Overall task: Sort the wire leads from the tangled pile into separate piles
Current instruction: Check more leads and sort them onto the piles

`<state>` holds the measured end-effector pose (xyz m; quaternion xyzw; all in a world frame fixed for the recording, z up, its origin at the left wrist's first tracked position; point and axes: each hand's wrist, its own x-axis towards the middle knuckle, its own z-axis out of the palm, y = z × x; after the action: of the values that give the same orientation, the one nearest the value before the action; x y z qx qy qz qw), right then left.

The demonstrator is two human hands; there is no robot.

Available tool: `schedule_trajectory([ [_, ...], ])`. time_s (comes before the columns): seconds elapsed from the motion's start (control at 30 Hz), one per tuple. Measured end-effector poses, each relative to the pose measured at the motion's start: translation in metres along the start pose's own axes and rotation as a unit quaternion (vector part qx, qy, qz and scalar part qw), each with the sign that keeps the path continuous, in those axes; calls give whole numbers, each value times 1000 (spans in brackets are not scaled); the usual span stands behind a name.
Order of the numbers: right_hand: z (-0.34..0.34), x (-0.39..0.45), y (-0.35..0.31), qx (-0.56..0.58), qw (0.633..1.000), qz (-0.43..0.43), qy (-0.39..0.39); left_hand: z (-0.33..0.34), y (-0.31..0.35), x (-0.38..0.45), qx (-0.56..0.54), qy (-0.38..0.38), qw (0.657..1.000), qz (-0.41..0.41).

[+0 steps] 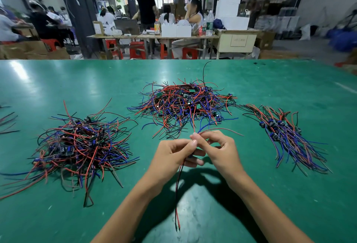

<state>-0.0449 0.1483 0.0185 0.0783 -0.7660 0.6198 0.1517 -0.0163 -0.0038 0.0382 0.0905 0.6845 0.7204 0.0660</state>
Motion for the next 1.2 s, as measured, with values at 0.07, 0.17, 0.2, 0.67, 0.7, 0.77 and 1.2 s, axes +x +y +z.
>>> schedule_trajectory([
  [0.07, 1, -3, -1, 54, 997, 35, -37, 0, 1, 0, -8, -3, 1000, -3],
  [0.17, 5, -5, -5, 161, 978, 81, -104, 3, 1, -1, -9, -3, 1000, -4],
  [0.2, 5, -5, -7, 165, 976, 81, -114, 3, 2, -1, -7, -1, 1000, -3],
  [0.67, 15, -11, -10, 229, 966, 105, -61, 7, -2, -1, 79, 19, 996, 21],
  [0.7, 16, -11, -10, 229, 966, 110, -54, 8, -3, -2, 81, 19, 996, 19],
  [0.77, 16, -10, -10, 215, 969, 114, -44, 9, -4, -1, 74, 15, 997, 9],
  [1.2, -5, 13, -3, 177, 948, 228, 131, 13, -8, -2, 219, -88, 972, 27],
])
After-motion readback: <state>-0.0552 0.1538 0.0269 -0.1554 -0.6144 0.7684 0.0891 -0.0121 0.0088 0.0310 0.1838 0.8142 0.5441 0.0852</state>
